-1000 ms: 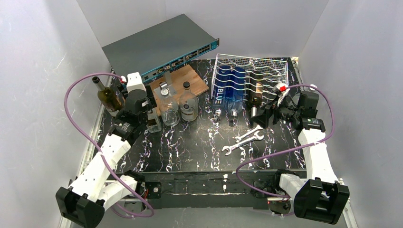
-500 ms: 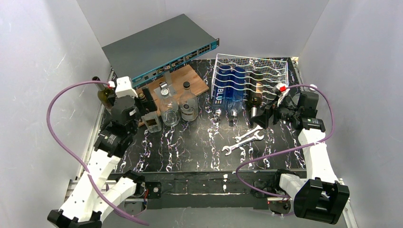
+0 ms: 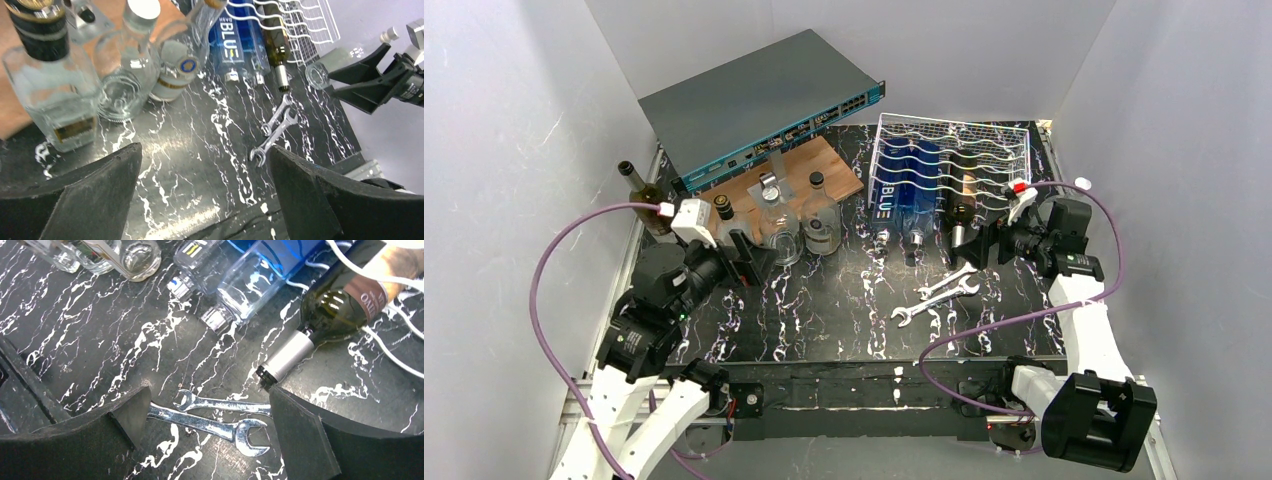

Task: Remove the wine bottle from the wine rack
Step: Pick up the wine bottle from the wine rack.

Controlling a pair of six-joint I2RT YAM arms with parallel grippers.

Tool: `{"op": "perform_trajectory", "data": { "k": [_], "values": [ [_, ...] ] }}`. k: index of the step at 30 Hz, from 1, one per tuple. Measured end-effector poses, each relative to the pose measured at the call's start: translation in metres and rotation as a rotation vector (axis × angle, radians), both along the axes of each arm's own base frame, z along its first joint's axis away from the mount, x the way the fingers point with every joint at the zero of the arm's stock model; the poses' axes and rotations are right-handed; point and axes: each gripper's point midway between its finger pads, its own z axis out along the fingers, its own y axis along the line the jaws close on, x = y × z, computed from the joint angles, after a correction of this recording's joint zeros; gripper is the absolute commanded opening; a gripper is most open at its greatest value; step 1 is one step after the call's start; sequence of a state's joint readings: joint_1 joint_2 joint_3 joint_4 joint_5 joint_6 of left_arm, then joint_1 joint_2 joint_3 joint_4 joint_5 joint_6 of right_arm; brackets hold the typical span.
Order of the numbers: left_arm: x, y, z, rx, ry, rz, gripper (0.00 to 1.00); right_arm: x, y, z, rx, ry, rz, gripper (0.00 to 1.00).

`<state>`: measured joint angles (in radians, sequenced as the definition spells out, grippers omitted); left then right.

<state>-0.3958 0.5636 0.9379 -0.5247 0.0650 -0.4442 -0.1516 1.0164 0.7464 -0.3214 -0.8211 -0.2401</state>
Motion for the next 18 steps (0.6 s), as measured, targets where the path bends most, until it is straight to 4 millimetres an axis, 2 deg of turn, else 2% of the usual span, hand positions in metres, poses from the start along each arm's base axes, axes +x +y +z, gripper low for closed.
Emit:
{"op": "perform_trajectory", "data": {
  "k": [7, 11, 18],
  "values": [
    [-0.014, -0.012, -0.044, -0.051, 0.113, -0.058, 0.98, 0.008, -0.012, -0.022, -0.018, 0.047, -0.103, 0.94],
    [-0.020, -0.015, -0.051, -0.078, 0.131, -0.072, 0.98, 0.014, -0.016, -0.041, -0.057, 0.092, -0.155, 0.98],
    [-0.026, -0.018, -0.052, -0.112, 0.126, -0.088, 0.98, 0.031, -0.011, -0.067, -0.160, 0.137, -0.227, 0.98]
  ]
}}
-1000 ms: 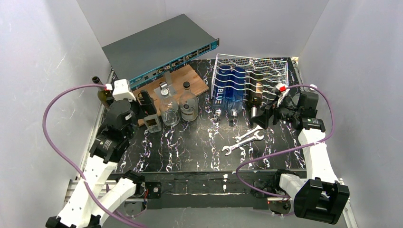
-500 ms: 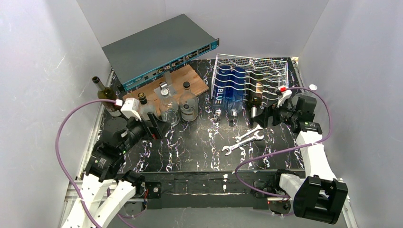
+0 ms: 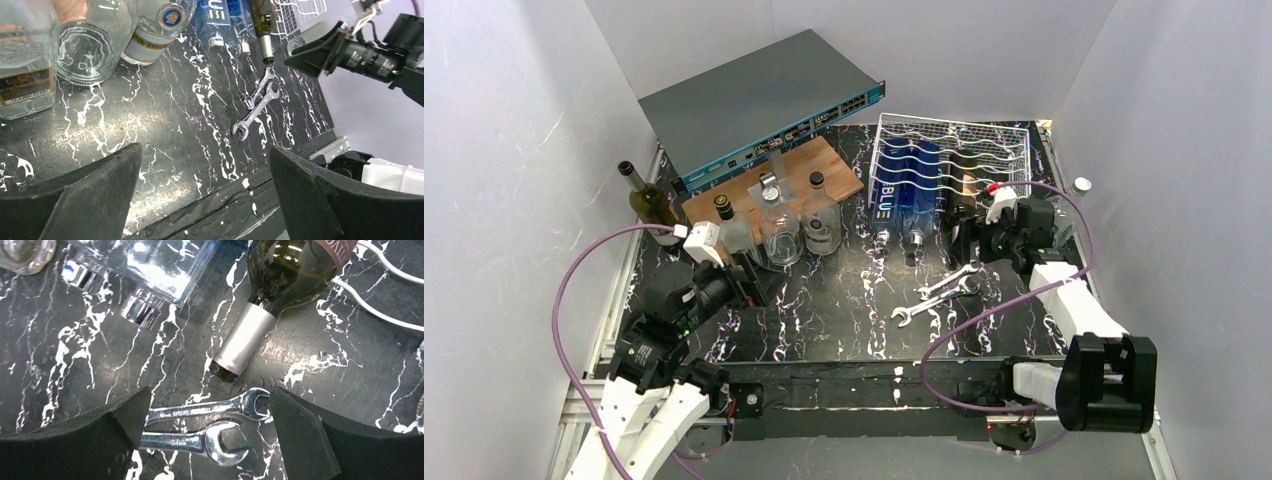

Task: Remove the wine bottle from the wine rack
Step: Pick up the wine bottle from the wine rack.

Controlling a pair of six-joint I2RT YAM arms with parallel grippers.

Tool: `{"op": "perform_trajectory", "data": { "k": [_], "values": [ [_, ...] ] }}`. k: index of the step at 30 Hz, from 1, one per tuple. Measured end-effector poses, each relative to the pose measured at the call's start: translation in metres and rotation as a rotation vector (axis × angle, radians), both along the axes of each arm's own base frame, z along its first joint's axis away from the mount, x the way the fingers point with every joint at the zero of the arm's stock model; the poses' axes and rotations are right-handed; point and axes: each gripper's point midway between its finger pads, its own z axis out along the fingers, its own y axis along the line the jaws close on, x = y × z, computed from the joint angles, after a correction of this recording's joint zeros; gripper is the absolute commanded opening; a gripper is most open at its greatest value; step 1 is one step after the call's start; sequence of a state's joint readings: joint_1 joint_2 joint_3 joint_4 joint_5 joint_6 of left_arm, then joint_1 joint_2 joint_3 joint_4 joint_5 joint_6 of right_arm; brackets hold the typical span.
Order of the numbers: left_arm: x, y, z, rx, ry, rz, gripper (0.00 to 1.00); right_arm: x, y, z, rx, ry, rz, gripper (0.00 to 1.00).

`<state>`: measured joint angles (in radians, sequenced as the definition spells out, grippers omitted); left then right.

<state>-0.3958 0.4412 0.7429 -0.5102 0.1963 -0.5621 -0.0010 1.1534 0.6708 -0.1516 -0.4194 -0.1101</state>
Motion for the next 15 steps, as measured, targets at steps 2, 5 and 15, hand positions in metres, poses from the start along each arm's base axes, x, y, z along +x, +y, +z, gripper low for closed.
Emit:
{"op": "perform_trajectory", "data": {
  "k": [2, 5, 15],
  "values": [
    [-0.002, 0.000, -0.001, -0.005, 0.000, -0.002, 0.98, 0.006, 0.003, -0.010, -0.019, 0.020, -0.020, 0.98],
    [-0.004, 0.001, -0.003, -0.009, 0.000, -0.001, 0.98, 0.016, 0.006, -0.021, -0.035, 0.033, -0.051, 0.98],
    [-0.008, 0.003, -0.003, -0.011, -0.003, 0.000, 0.98, 0.055, 0.003, -0.044, -0.104, 0.020, -0.297, 0.96]
  ]
}}
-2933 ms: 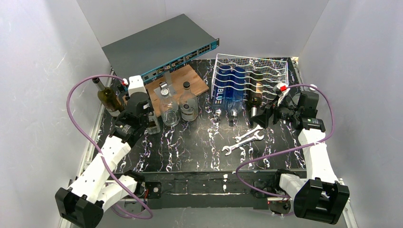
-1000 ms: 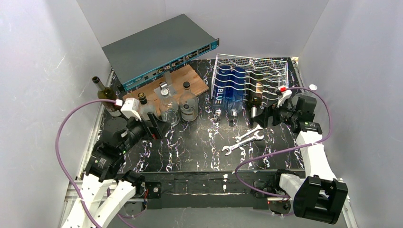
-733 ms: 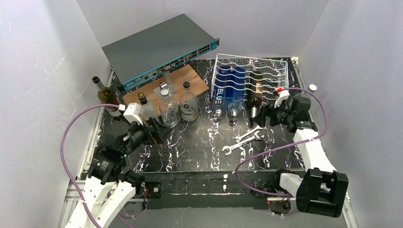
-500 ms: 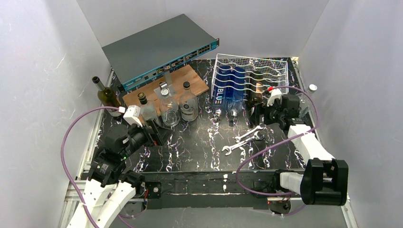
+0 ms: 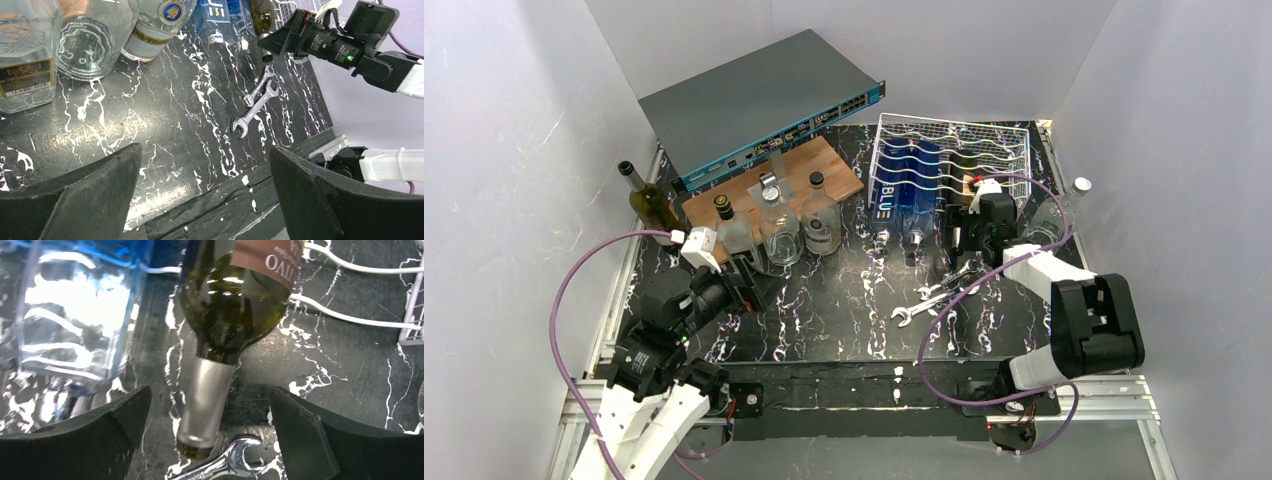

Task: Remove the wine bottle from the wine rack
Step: Pick up the wine bottle from the wine rack.

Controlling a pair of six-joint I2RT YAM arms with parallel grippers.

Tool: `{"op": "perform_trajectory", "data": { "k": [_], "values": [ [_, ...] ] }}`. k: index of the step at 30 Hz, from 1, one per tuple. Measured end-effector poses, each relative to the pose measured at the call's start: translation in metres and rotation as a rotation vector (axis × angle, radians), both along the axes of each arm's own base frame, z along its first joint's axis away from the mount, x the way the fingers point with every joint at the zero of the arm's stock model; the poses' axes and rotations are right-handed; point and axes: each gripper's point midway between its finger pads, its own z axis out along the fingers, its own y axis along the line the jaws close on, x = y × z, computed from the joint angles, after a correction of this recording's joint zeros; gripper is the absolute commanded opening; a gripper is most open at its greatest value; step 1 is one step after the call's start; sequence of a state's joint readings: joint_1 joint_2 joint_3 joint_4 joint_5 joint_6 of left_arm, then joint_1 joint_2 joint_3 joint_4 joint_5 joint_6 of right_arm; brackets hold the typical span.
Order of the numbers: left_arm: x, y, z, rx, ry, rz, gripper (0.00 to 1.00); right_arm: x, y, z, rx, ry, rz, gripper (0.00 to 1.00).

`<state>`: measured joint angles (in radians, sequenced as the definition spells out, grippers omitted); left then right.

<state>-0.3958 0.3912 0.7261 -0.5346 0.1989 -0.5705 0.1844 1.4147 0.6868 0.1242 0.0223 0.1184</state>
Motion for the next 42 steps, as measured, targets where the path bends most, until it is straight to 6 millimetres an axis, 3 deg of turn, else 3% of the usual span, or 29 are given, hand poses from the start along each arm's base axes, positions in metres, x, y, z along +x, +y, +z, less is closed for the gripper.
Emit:
{"op": "perform_trajectory", "data": {
  "k": [7, 19, 37, 40, 41, 42],
  "values": [
    [-0.001, 0.000, -0.001, 0.000, 0.006, 0.001, 0.98, 0.012, -0.009, -0.019, -0.009, 0.029, -0.109, 0.88],
    [-0.002, 0.002, -0.006, 0.008, 0.020, 0.006, 0.98, 0.033, -0.012, -0.013, 0.000, -0.055, -0.176, 0.71],
    [-0.003, 0.003, -0.010, 0.010, 0.032, 0.011, 0.98, 0.037, -0.004, -0.026, 0.036, -0.023, -0.165, 0.51],
    [-0.003, 0.003, -0.010, 0.008, 0.032, 0.012, 0.98, 0.036, -0.003, -0.027, 0.040, -0.021, -0.163, 0.43],
    [-0.003, 0.003, -0.010, 0.008, 0.032, 0.012, 0.98, 0.036, -0.003, -0.027, 0.041, -0.021, -0.163, 0.31],
    [-0.004, 0.003, -0.010, 0.007, 0.032, 0.012, 0.98, 0.036, -0.003, -0.027, 0.043, -0.021, -0.166, 0.27]
  ]
}}
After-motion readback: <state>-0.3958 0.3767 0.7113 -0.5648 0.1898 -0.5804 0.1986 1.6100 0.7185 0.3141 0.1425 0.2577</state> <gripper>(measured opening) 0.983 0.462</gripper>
